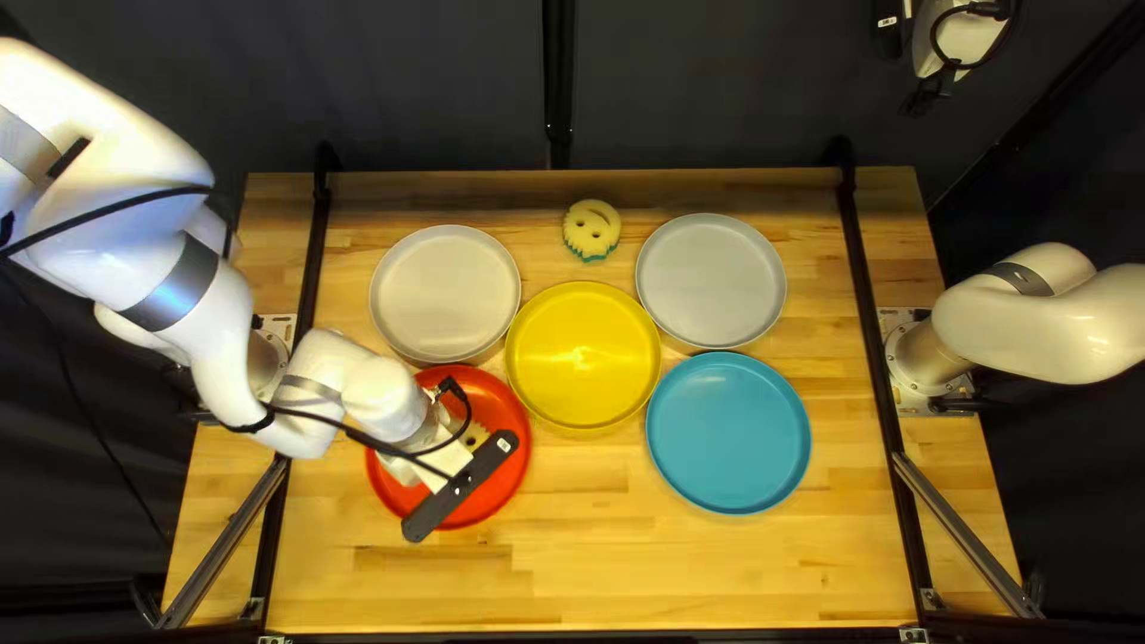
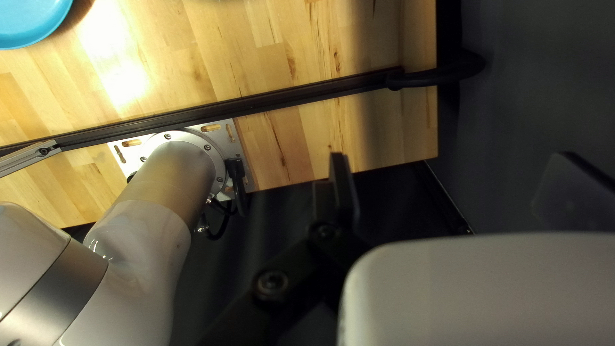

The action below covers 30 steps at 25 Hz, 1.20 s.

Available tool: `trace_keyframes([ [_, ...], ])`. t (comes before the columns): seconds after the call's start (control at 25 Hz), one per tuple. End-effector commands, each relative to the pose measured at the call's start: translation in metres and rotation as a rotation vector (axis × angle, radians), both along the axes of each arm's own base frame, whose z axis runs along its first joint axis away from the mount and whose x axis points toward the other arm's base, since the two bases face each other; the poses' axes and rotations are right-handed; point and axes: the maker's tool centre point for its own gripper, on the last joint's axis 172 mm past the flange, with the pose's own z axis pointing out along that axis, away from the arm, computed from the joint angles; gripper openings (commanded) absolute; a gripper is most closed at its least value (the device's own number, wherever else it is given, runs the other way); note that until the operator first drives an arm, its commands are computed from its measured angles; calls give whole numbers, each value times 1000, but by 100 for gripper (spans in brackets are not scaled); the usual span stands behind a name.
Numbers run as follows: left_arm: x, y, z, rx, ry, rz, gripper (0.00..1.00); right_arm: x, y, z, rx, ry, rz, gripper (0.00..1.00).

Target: Pick up sponge and scrub the plate

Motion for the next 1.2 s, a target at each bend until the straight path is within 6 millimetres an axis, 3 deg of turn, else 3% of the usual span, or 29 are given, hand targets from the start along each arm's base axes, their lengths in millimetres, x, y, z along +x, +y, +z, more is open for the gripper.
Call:
trace_keyframes([
  [0.04,4,4,4,-8,-6,4,0,0,0,0,0,0,0,100],
  [0.56,-13,-77,16,-26,29,15,0,0,0,0,0,0,0,100],
  [0.72,-15,-93,18,-33,47,75,0,0,0,0,0,0,0,100],
  [0.88,-16,-83,12,-41,64,153,0,0,0,0,0,0,0,100],
  [1.2,-44,-44,5,-76,93,280,0,0,0,0,0,0,0,100],
])
